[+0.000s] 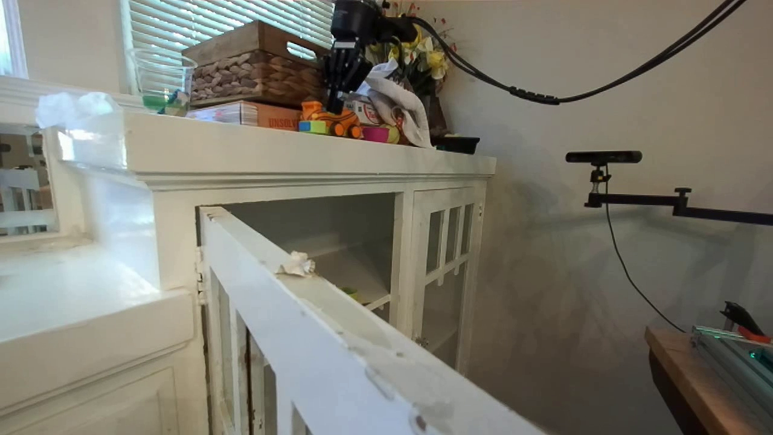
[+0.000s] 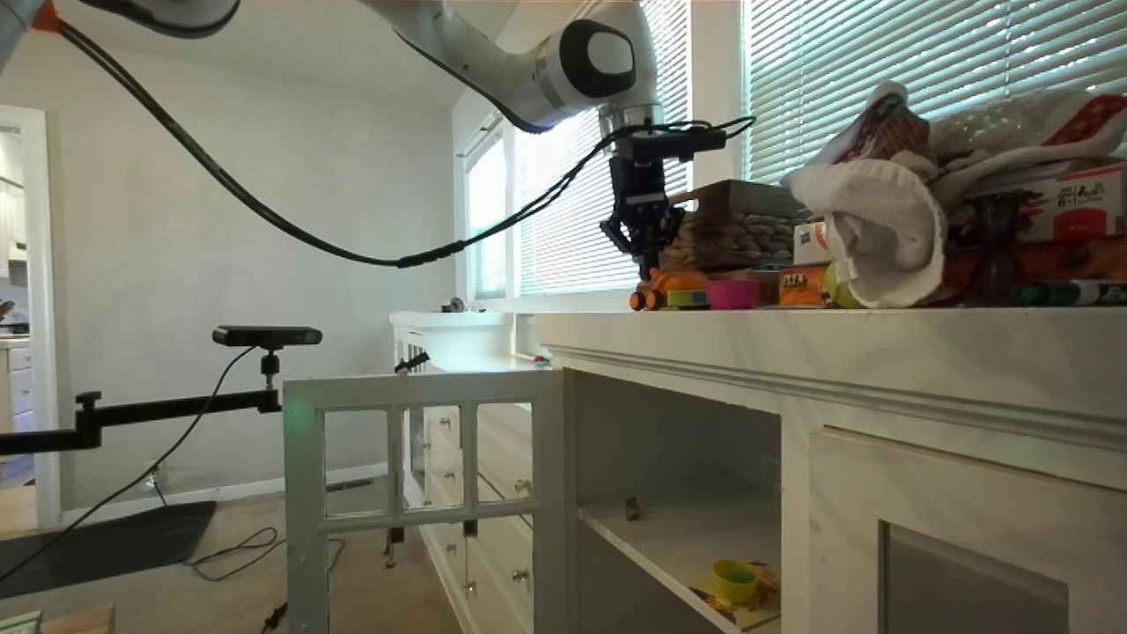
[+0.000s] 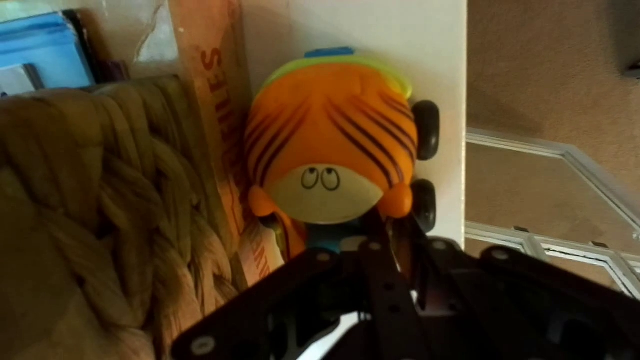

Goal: Put the toy car in the cabinet

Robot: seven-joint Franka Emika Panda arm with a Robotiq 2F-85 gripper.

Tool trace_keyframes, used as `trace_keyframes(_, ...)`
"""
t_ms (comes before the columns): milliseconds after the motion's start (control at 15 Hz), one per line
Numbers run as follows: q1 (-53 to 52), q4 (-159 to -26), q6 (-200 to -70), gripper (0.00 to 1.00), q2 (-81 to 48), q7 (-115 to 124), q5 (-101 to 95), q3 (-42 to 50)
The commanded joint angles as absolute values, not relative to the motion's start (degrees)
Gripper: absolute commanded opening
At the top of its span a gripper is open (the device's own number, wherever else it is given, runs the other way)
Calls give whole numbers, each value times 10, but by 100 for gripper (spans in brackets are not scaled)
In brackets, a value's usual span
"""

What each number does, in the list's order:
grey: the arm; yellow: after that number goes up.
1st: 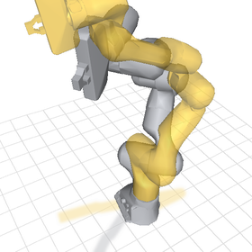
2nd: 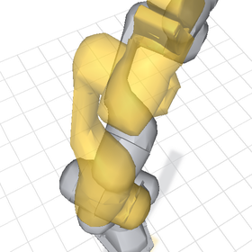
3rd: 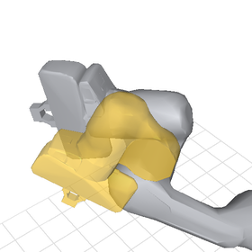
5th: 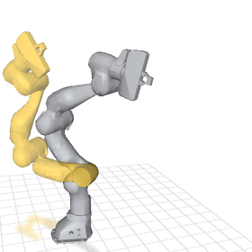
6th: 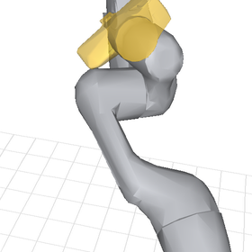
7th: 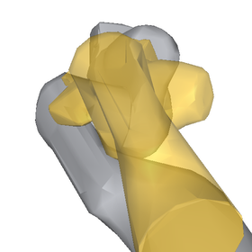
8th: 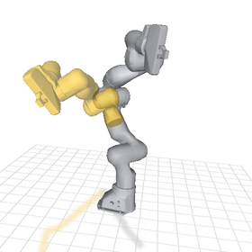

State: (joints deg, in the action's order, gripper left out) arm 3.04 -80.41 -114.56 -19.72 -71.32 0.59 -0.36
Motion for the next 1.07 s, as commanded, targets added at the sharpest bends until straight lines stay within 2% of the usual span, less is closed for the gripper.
trace_keyframes(0,28,-859,-1173,3,-153,-685,-10,-8)
trace_keyframes(1000,11,-1100,-1211,3,37,-687,24,-15)
